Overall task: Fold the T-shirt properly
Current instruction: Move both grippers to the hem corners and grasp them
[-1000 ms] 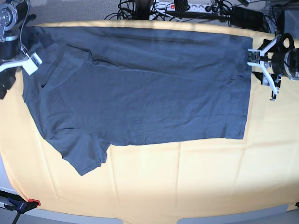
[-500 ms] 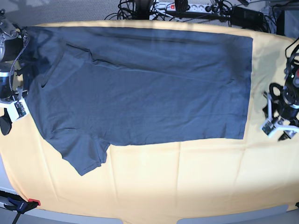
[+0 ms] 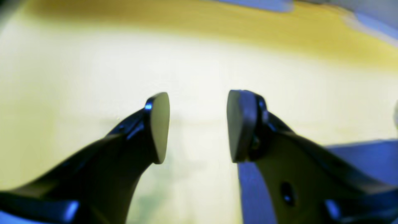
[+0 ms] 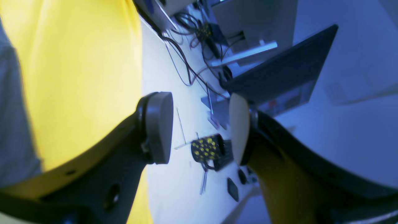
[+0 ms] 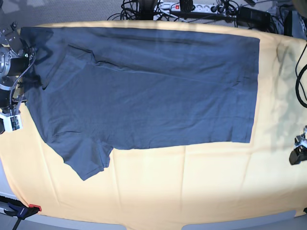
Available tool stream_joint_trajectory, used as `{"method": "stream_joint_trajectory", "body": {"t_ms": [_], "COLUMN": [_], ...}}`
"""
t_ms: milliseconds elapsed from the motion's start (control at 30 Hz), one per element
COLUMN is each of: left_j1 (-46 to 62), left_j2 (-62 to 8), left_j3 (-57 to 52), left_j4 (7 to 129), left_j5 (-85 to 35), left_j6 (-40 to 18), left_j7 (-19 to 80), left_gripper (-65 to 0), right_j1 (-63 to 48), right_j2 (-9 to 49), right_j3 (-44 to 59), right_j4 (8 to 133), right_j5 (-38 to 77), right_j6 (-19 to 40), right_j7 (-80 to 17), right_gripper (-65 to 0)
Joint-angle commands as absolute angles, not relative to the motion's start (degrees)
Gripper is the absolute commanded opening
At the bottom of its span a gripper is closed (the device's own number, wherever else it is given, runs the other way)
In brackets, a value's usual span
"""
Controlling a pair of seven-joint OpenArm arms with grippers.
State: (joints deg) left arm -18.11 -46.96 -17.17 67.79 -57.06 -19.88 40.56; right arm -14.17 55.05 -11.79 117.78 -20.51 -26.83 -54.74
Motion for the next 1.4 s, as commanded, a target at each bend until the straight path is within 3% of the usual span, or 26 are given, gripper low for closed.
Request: {"method": "stream_joint_trajectory", "body": {"t_ms": [0, 100, 233, 300, 400, 600, 667, 700, 767, 867, 1033, 1200, 1367], "left_j1": [-19.2, -19.2, -19.2, -18.9, -18.92, -18.92, -18.92, -18.9, -18.9, -18.9, -18.9, -18.9, -18.9], "left_j2": [-48.05, -47.16, -46.17, -46.0, -45.74, -45.71, -45.71, -45.71, -45.71, -45.69, -45.67, -45.67, -45.21], "left_j3": [-18.09, -18.02, -18.02, -18.02, -18.02, -18.02, -18.02, -18.02, -18.02, -18.02, -18.02, -18.02, -18.02], "left_j4": [65.91, 58.06, 52.1, 51.86, 51.88, 51.88, 51.88, 51.88, 51.88, 51.88, 51.88, 51.88, 51.88], "left_j5": [-60.99, -65.52, -65.71, -64.47, -59.27, -53.41, -53.41, -53.41, -53.45, -56.93, -57.74, -57.65, -57.63], "left_j6": [-22.74, -28.51, -28.71, -26.0, -21.78, -29.17, -30.83, -31.35, -31.81, -32.88, -39.62, -39.88, -39.9], "left_j7": [40.34, 40.73, 39.97, 40.82, 39.66, 34.37, 34.79, 34.79, 35.33, 36.27, 36.27, 36.27, 36.27], "left_gripper": [-34.0, -34.0, -34.0, -34.0, -34.0, -34.0, -34.0, -34.0, -34.0, -34.0, -34.0, -34.0, -34.0], "right_j1": [-12.58, -10.59, -10.48, -10.48, -10.5, -10.46, -10.44, -10.44, -9.17, -7.2, -4.08, -3.99, -2.79], "right_j2": [56.21, 56.21, 56.21, 56.21, 56.18, 56.18, 55.94, 55.72, 54.63, 52.07, 48.4, 43.99, 36.25], "right_j3": [-11.07, -11.07, -11.07, -11.07, -11.09, -11.09, -11.09, -11.09, -11.09, -11.09, -11.09, -9.45, 0.03], "right_j4": [117.6, 115.92, 115.7, 115.7, 115.7, 115.72, 115.72, 115.72, 115.7, 114.93, 114.19, 114.08, 108.77], "right_j5": [-21.76, -19.05, -18.83, -19.49, -24.43, -40.01, -40.82, -40.03, -32.08, -18.04, -2.7, 5.96, 19.77], "right_j6": [-27.35, -25.45, -23.31, -23.59, -27.86, -37.6, -38.02, -35.29, -26.76, -21.21, -17.37, -15.11, -8.99], "right_j7": [-54.04, -54.08, -54.04, -54.04, -54.57, -56.84, -57.93, -58.94, -58.76, -55.44, -51.24, -49.43, -48.34], "right_gripper": [-33.6, -33.6, -33.6, -33.6, -33.6, -33.6, -33.7, -33.7, -33.7, -33.6, -33.7, -33.8, -41.5]}}
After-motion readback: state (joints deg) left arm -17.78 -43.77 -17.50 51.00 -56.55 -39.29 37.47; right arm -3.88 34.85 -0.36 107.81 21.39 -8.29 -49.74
